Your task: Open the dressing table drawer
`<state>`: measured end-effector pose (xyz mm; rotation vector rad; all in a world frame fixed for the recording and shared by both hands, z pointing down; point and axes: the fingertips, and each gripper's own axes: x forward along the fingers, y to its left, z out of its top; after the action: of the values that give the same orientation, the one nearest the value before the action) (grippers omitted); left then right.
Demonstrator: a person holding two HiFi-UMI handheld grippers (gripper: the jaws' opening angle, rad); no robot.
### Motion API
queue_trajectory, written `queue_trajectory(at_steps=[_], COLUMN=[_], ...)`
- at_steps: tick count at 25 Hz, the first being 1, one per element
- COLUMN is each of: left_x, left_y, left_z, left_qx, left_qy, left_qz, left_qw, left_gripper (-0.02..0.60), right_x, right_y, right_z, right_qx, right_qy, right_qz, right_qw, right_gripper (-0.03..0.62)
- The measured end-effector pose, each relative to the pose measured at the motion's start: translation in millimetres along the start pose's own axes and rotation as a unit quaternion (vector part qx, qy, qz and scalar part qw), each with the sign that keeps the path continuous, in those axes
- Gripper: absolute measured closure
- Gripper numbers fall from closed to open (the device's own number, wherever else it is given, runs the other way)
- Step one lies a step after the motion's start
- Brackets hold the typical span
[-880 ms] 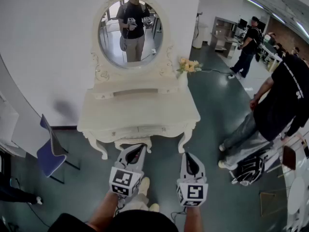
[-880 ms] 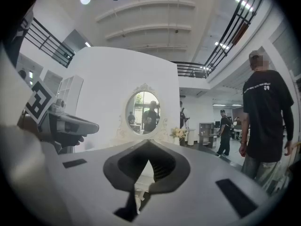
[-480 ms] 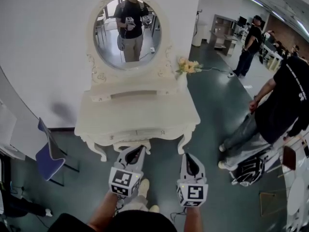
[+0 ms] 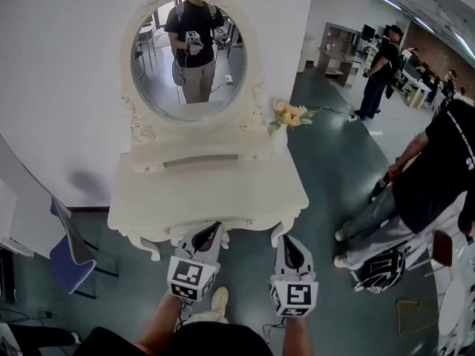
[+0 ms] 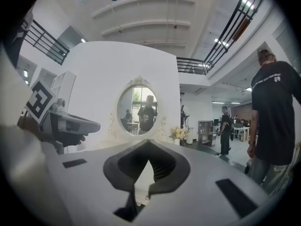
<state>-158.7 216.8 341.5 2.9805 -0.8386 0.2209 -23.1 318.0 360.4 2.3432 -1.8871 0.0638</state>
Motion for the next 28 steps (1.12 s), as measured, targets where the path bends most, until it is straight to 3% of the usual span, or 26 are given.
queue_trajectory(at_steps=[14, 20, 28], left_x=[87, 117, 166], left_y=[88, 104, 120], left_z=[6, 1, -1], left_qx=[-0.011, -0.017, -0.02], left_qy=[-0.012, -0.009, -0.002], left_qz=[-0.023, -0.029, -0.009], left_qw=[0.9996, 0.9994, 0.9998], left_gripper=[0.578, 0.578, 0.578], right_x=[112, 146, 203], right_y=[-2, -5, -31], right_z=[11, 9, -1], right_qx=[-0.004, -0.006, 0.0], right_qy=[-0.004, 0.0, 0.009], right_qz=[-0.025, -0.022, 0.0], right_qw=[1.0, 1.0, 1.0], right_gripper=[0.595, 0.595, 0.595])
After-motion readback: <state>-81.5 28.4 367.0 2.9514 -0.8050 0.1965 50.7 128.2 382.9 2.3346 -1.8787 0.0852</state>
